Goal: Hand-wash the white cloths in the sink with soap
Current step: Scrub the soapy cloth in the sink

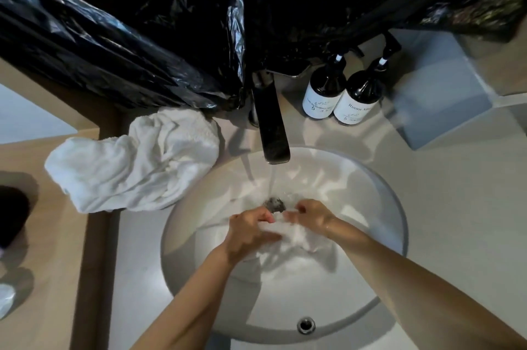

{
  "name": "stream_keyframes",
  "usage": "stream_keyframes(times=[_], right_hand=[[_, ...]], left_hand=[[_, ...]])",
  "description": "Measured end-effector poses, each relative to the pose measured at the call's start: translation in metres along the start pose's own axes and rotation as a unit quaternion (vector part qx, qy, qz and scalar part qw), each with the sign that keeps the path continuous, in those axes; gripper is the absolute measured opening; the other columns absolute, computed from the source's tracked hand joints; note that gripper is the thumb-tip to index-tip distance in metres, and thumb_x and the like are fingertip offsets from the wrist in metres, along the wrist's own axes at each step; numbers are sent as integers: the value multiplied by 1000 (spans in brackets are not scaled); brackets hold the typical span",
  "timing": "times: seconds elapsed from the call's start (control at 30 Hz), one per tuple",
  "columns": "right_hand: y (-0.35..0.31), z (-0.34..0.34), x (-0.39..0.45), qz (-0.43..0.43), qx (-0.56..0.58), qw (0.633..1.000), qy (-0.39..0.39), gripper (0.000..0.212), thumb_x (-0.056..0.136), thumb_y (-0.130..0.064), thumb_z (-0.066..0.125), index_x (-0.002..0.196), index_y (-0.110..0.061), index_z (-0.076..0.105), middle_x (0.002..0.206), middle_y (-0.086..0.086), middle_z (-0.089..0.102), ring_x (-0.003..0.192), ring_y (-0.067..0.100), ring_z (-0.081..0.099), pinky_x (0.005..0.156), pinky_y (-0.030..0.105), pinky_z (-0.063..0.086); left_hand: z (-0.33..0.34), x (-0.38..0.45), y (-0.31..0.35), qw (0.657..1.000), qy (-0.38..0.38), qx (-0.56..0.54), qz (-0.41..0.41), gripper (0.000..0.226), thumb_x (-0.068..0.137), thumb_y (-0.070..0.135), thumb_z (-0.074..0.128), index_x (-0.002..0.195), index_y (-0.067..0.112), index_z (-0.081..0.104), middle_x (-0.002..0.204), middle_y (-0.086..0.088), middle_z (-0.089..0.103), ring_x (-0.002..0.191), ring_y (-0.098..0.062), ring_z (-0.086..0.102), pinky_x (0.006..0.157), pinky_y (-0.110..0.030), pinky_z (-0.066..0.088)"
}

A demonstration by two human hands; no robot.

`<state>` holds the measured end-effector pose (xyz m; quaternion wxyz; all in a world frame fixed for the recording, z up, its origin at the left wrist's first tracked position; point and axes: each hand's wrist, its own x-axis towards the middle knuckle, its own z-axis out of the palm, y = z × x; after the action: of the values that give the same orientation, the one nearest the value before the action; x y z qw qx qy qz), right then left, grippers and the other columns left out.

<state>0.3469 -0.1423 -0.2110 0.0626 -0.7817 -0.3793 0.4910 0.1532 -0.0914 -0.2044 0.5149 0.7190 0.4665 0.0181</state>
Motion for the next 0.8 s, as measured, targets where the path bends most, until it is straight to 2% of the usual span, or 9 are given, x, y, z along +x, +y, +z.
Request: stream_keyframes(times=[0.1,0.17,0.23,0.33,0.4,0.47,0.6,0.67,0.8], right_hand=[[-17,-15,-31,-78,135,984,80,34,95,-31,58,68,-13,46,65,-3,46,62,12,44,65,33,41],[-40,-28,-63,-166,210,956,120,32,98,-18,54,70,-5,45,63,-5,43,59,7,40,62,23,37],[-60,-38,-92,-209,290,925,132,30,100,-13,51,75,1,43,64,-4,43,60,6,38,58,16,34],[-77,-53,-118,-233,374,886,148,28,101,-20,49,81,0,47,73,3,46,67,10,42,62,18,37],[-86,-65,-130,-249,388,868,185,33,99,-25,52,76,-2,44,70,0,41,66,10,38,61,20,34],[-94,-78,-146,-282,393,847,220,33,95,-26,52,71,-7,42,64,-7,41,62,6,37,57,16,33],[-98,-96,-160,-317,413,820,237,41,90,-39,52,85,1,50,81,10,50,69,14,43,61,25,37],[-92,-97,-156,-325,393,825,243,46,88,-43,53,86,3,46,79,11,47,69,19,40,61,29,34],[-61,-70,-135,-316,297,863,259,31,93,-23,53,73,-3,40,71,-2,42,65,6,40,63,17,36]], left_hand=[[-12,-9,12,993,4,-104,-59,43,58,31,88,92,35,61,92,9,66,87,-13,65,79,-28,54],[-19,-15,25,994,9,-99,-51,37,70,25,86,100,24,64,91,8,67,83,-12,65,76,-26,55],[-28,-22,44,996,2,-81,-31,25,77,31,81,95,18,69,88,1,70,80,-17,67,74,-30,54],[-43,-38,79,997,-4,-80,-15,23,82,44,72,87,22,71,80,2,70,75,-17,67,54,-25,51],[-53,-48,100,999,14,-51,8,22,84,49,69,80,27,69,74,8,69,71,-11,66,53,-16,46],[-64,-57,119,997,37,-57,35,28,83,49,70,74,23,68,71,6,68,72,-15,66,61,-19,46],[-78,-66,143,992,87,-32,81,34,80,47,73,66,17,64,62,3,59,57,-10,52,57,-20,39],[-80,-67,143,990,107,3,89,40,79,49,73,64,15,57,59,5,51,55,-11,48,56,-22,37],[-71,-60,105,986,105,66,108,45,79,51,72,57,15,56,64,4,46,61,-15,48,60,-25,38]])
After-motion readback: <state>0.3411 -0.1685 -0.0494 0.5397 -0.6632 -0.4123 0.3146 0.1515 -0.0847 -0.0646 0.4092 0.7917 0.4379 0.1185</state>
